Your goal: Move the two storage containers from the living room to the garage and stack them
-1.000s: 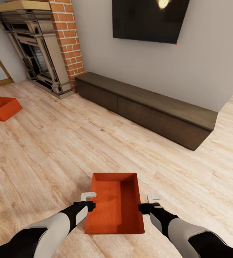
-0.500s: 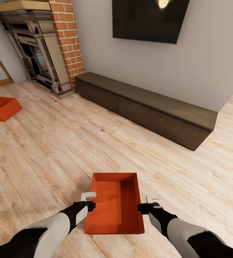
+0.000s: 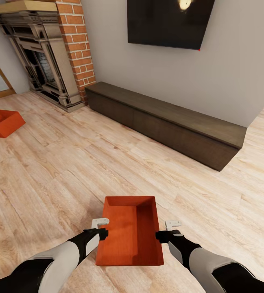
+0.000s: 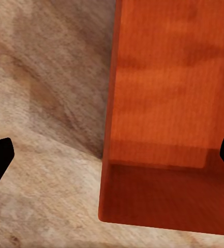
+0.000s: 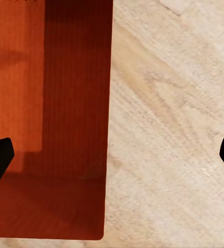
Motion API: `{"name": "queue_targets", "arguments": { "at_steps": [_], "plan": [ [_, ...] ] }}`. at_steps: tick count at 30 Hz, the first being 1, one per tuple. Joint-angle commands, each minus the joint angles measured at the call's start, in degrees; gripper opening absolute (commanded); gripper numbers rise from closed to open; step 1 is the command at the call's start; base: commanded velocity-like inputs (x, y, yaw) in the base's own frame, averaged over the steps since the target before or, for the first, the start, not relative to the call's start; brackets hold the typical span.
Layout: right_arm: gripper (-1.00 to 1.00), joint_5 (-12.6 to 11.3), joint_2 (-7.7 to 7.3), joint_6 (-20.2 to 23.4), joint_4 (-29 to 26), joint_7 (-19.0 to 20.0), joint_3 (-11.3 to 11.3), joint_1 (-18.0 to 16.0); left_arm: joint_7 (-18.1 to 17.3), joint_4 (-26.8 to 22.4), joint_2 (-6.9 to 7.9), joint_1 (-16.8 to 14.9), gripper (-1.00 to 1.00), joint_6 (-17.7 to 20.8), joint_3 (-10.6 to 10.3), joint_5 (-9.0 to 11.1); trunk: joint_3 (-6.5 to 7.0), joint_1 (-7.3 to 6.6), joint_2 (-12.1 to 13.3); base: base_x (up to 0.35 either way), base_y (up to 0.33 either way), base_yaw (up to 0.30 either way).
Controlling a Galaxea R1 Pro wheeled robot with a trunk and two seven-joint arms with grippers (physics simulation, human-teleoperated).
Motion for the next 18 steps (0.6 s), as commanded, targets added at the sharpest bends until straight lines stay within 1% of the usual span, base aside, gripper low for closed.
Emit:
{"name": "queue_targets", "arguments": {
  "at_steps": [1,15,18],
  "plan": [
    [1.0,-0.64,0.04,0.14,-0.06,-0.23,0.43,-0.01,0.19,-0.12,-0.02,0.0,1.0,0.28,0.26,0.22,-0.03,-0.01,-0.01,0.0,0.0,0.0],
    [1.0,-0.96,0.23,0.14,-0.07,-0.32,0.24,-0.01,0.19,-0.12,-0.02,0.0,1.0,0.28,0.26,0.22,-0.03,-0.01,-0.01,0.0,0.0,0.0],
    [1.0,-0.96,0.17,0.14,-0.07,-0.32,0.23,-0.01,0.19,-0.12,-0.02,0.0,1.0,0.28,0.26,0.23,-0.57,0.65,-1.22,0.0,0.0,0.0]
  ]
}}
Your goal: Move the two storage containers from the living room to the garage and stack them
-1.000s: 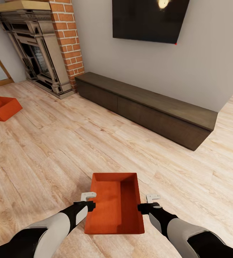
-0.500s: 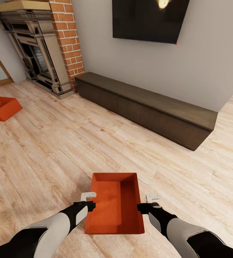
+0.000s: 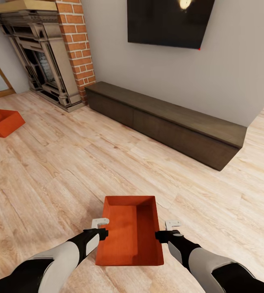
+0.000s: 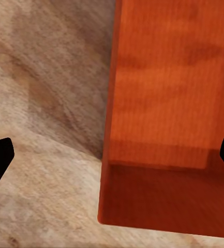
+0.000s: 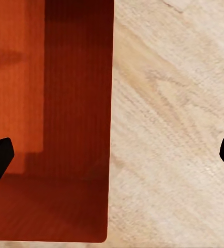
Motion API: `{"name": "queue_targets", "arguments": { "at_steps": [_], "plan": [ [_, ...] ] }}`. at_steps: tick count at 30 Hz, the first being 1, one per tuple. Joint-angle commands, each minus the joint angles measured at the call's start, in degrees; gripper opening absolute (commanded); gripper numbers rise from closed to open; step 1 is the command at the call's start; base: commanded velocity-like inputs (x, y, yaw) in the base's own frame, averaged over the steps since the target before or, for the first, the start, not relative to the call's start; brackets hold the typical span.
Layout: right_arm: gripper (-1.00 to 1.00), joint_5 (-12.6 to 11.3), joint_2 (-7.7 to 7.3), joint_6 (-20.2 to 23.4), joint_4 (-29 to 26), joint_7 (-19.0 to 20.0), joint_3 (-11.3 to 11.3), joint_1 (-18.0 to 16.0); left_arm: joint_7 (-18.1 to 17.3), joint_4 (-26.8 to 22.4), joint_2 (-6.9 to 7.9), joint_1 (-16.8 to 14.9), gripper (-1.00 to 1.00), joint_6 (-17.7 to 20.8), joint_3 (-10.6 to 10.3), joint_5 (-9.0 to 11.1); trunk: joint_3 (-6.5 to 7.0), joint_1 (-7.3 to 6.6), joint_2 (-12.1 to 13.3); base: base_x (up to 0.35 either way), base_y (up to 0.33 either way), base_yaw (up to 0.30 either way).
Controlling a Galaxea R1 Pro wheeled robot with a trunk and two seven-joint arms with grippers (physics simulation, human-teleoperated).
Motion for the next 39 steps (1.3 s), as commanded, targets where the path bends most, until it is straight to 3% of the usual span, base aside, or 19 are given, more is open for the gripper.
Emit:
{"name": "queue_targets", "arguments": {
  "at_steps": [1,36,39],
  "plan": [
    [1.0,-0.56,0.0,0.14,-0.05,-0.22,0.5,-0.01,0.17,-0.12,-0.02,0.0,1.0,0.28,0.26,0.25,-0.22,0.22,-0.43,0.0,0.0,0.0],
    [1.0,-0.38,0.15,-0.18,-0.05,-0.22,0.59,-0.01,0.19,-0.16,0.46,0.0,1.0,0.28,0.32,0.3,-6.5,7.91,-14.47,0.0,0.0,0.0],
    [1.0,-0.38,0.15,-0.2,-0.05,-0.22,0.59,-0.01,0.19,-0.2,0.55,0.0,1.0,0.28,0.33,0.3,-6.5,7.91,-14.47,0.0,0.0,0.0]
  ]
}}
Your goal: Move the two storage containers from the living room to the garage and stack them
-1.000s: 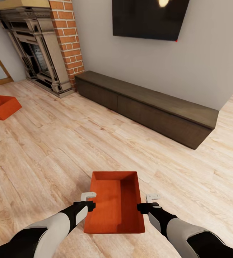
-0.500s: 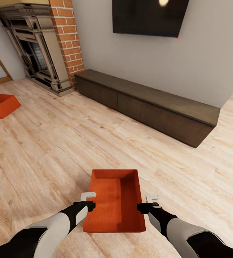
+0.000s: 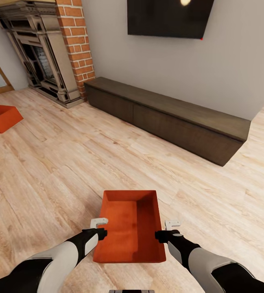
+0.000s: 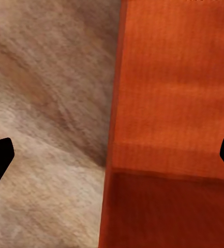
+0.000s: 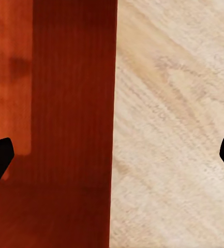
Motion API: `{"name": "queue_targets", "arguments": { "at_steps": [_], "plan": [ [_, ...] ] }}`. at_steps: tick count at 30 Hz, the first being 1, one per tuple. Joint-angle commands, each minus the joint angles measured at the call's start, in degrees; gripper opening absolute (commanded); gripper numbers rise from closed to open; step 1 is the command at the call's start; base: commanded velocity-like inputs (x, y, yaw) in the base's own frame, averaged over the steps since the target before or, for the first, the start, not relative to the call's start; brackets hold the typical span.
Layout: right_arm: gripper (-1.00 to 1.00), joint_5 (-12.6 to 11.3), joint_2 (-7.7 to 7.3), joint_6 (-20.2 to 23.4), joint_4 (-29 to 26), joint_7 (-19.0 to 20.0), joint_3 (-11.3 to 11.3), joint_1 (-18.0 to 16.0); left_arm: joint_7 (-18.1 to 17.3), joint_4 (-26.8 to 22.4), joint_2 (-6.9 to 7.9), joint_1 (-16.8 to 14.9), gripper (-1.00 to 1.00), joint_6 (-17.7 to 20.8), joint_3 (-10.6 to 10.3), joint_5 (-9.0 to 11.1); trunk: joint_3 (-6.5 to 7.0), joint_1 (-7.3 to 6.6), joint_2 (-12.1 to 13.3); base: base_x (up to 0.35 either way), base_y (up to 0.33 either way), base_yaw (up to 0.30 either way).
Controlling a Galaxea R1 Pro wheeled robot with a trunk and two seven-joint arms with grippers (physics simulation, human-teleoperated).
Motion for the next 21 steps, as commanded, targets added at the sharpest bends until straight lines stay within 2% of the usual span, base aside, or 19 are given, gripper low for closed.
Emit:
{"name": "queue_targets", "arguments": {
  "at_steps": [1,7,21],
  "plan": [
    [1.0,-0.56,-0.03,0.13,-0.04,-0.22,0.5,-0.01,0.18,-0.13,-0.01,0.01,1.0,0.28,0.26,0.23,-0.04,-0.01,-0.01,0.0,0.0,0.0],
    [1.0,-0.56,-0.12,0.2,-0.04,-0.22,0.5,-0.01,0.18,-0.14,0.1,0.01,1.0,0.28,0.23,0.23,-0.04,-0.01,-0.01,0.0,0.0,0.0],
    [1.0,-0.64,-0.21,0.21,-0.04,-0.22,0.43,-0.01,0.18,-0.14,0.11,0.01,1.0,0.28,0.26,0.23,-2.55,3.07,-5.63,0.0,0.0,0.0]
  ]
}}
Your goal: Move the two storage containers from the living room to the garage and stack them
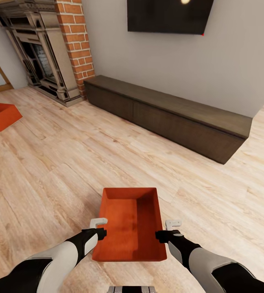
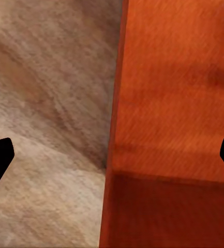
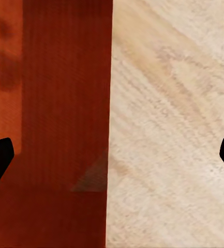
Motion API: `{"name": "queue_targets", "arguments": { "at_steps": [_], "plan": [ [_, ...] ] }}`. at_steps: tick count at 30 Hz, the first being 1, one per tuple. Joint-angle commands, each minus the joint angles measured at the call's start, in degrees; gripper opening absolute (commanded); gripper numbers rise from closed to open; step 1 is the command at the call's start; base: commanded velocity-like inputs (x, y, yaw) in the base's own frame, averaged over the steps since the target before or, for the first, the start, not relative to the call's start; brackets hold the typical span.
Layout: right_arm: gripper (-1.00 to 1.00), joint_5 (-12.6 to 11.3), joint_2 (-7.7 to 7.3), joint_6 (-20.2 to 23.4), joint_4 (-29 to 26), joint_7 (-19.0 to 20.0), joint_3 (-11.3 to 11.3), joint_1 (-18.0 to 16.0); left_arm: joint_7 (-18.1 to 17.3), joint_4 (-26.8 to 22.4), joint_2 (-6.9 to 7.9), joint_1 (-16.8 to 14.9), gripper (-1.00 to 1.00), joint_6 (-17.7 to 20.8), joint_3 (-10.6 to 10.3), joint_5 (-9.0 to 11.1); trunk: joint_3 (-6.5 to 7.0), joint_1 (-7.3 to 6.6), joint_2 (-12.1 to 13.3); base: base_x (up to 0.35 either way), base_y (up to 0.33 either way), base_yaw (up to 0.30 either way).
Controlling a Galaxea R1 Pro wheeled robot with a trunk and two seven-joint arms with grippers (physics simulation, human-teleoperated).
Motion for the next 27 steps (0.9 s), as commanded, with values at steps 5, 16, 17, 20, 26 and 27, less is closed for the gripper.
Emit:
{"name": "queue_targets", "arguments": {
  "at_steps": [5,16,17,20,26,27],
  "plan": [
    [1.0,-0.5,-0.02,0.11,-0.05,-0.28,0.49,-0.01,0.18,-0.13,-0.02,0.0,1.0,0.28,0.29,0.23,-0.94,1.09,-2.03,0.0,0.0,0.0],
    [1.0,-0.5,0.01,-0.17,-0.05,-0.37,0.55,-0.01,0.18,-0.13,-0.02,0.0,1.0,0.28,0.29,0.23,-2.91,3.51,-6.45,0.0,0.0,0.0],
    [1.0,-0.49,0.01,-0.2,-0.05,-0.36,0.55,-0.01,0.18,-0.13,-0.02,0.0,1.0,0.28,0.29,0.23,-3.09,3.73,-6.85,0.0,0.0,0.0],
    [1.0,-0.54,-0.02,-0.23,-0.05,-0.32,0.55,-0.01,0.18,-0.13,-0.02,0.0,1.0,0.28,0.29,0.23,-3.63,4.39,-8.05,0.0,0.0,0.0],
    [1.0,-0.55,-0.01,-0.24,-0.05,-0.31,0.56,-0.01,0.18,-0.13,-0.02,0.0,1.0,0.28,0.29,0.23,-3.63,4.39,-8.05,0.0,0.0,0.0],
    [1.0,-0.56,-0.02,-0.25,-0.05,-0.31,0.53,-0.01,0.18,-0.13,-0.02,0.0,1.0,0.28,0.29,0.23,-3.63,4.39,-8.05,0.0,0.0,0.0]
  ]
}}
